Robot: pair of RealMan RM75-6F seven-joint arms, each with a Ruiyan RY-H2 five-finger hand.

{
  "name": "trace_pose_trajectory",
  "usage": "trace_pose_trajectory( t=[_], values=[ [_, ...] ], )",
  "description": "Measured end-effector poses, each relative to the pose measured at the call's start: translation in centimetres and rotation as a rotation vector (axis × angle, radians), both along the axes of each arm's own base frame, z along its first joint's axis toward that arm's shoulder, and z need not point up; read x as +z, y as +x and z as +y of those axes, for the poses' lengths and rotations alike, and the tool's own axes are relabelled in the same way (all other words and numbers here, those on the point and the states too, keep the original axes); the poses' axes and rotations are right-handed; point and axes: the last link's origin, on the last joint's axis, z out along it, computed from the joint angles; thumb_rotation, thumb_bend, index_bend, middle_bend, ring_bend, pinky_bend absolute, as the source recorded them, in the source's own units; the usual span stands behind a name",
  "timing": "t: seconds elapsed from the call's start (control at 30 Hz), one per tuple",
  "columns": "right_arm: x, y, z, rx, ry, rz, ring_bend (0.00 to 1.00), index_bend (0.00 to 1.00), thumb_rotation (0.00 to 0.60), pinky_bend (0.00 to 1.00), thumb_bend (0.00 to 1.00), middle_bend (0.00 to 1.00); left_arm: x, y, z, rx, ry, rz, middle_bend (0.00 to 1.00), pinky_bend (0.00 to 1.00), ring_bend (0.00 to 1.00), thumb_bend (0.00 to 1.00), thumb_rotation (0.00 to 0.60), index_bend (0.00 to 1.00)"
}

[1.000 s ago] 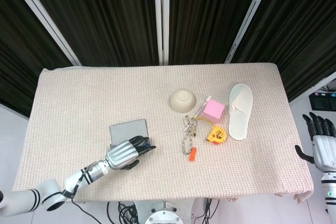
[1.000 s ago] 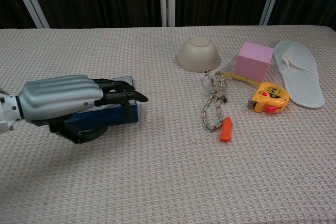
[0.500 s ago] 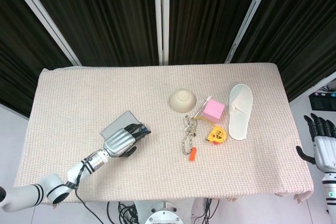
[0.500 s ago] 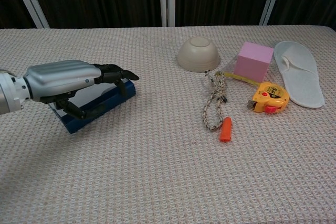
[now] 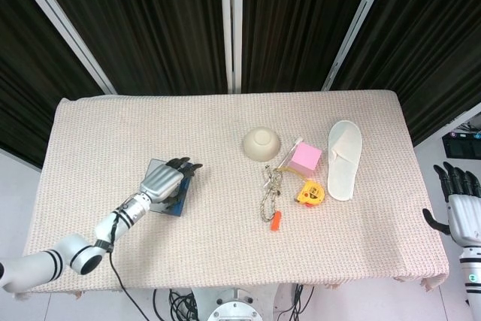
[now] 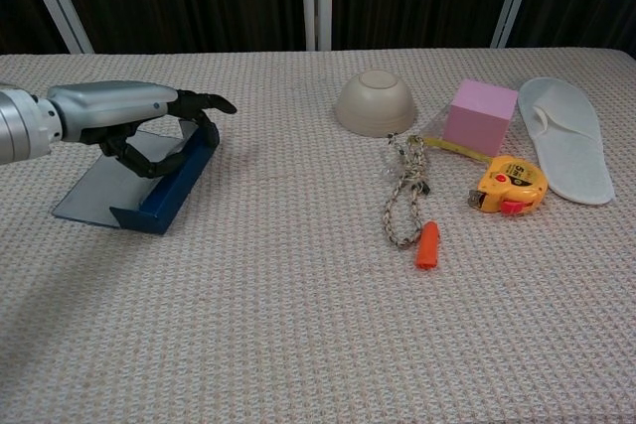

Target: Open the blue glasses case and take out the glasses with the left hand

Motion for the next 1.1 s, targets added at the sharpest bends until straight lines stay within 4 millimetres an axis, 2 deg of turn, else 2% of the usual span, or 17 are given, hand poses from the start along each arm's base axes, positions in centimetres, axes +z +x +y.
trace_pose_trajectory(
  t=[0.5, 0.87, 1.1],
  values=[
    [-0.1, 0.3, -0.2, 0.001, 0.011, 0.002, 0.0, 0.0, 0.6, 0.0, 0.24, 0.0, 1.3, -1.6, 2.2, 0.084, 0.055, 0.047, 0.25, 0.12, 0.0, 0.55, 0.6, 0.02],
    [-0.2, 0.6, -0.3, 0.01, 0.014, -0.005, 0.0, 0.0, 0.6, 0.0, 0.23, 0.0, 3.0, -2.6, 2.4, 0.14, 0.051, 0.102, 0.33, 0.12, 0.0, 0.55, 0.6, 0.02],
    [-0.3, 0.8, -0.3, 0.017, 0.02, -0.005, 0.0, 0.0, 0.6, 0.0, 0.22, 0.0, 4.6, -3.5, 2.1, 0.175, 0.048, 0.153, 0.34, 0.13, 0.0, 0.55, 0.6, 0.02]
  ],
)
